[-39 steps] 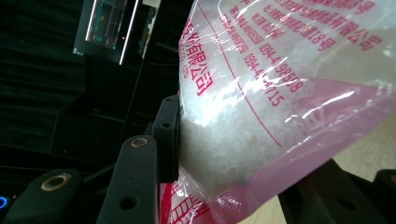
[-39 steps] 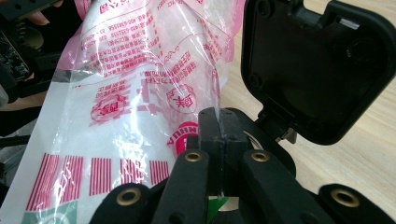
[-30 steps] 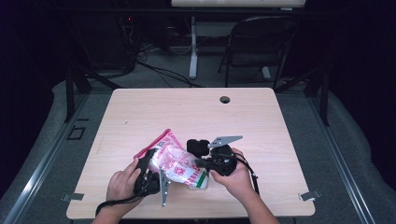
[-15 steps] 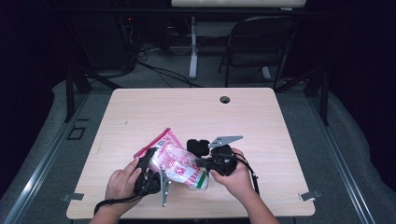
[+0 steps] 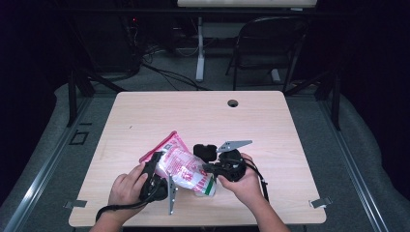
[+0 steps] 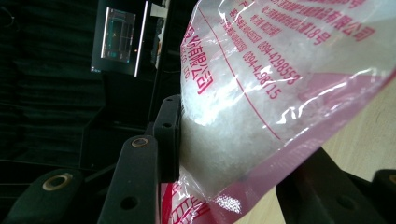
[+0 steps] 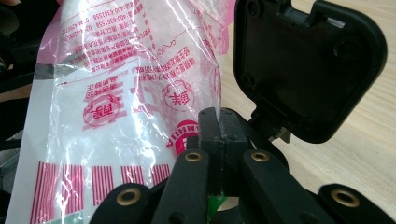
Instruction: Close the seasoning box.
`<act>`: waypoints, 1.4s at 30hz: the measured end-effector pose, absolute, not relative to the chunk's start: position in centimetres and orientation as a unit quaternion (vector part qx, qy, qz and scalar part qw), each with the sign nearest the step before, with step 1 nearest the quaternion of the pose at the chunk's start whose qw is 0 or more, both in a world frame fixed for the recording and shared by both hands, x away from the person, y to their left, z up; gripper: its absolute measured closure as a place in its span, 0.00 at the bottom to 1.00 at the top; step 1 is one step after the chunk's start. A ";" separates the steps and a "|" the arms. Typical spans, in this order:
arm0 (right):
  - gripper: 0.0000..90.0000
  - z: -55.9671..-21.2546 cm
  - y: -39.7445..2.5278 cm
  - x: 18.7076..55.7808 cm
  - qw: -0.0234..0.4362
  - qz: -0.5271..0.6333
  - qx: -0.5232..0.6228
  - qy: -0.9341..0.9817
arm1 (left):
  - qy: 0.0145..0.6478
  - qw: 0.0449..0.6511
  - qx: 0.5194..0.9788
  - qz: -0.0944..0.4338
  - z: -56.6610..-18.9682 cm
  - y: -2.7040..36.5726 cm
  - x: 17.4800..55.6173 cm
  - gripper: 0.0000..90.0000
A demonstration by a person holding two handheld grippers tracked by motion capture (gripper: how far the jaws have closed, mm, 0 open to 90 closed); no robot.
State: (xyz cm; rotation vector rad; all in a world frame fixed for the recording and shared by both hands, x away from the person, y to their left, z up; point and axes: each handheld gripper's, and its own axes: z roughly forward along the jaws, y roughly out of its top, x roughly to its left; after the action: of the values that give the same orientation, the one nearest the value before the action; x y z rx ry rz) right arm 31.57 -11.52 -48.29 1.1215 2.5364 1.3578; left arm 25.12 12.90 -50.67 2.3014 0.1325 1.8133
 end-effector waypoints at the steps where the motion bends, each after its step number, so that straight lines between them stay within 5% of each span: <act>1: 1.00 -48.3 -11.5 31.6 0.027 0.439 0.363 0.821 | 0.044 0.102 0.781 0.615 -50.6 12.9 25.1 0.69; 42: 1.00 -48.7 -11.0 31.4 0.020 0.428 0.359 0.829 | 0.008 0.073 0.772 0.631 -49.9 12.5 24.5 0.71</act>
State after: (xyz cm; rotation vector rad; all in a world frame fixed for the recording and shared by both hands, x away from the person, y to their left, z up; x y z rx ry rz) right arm 31.42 -11.02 -48.70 1.1145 2.5729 1.3279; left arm 24.54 12.47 -49.95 2.3184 0.0237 1.8959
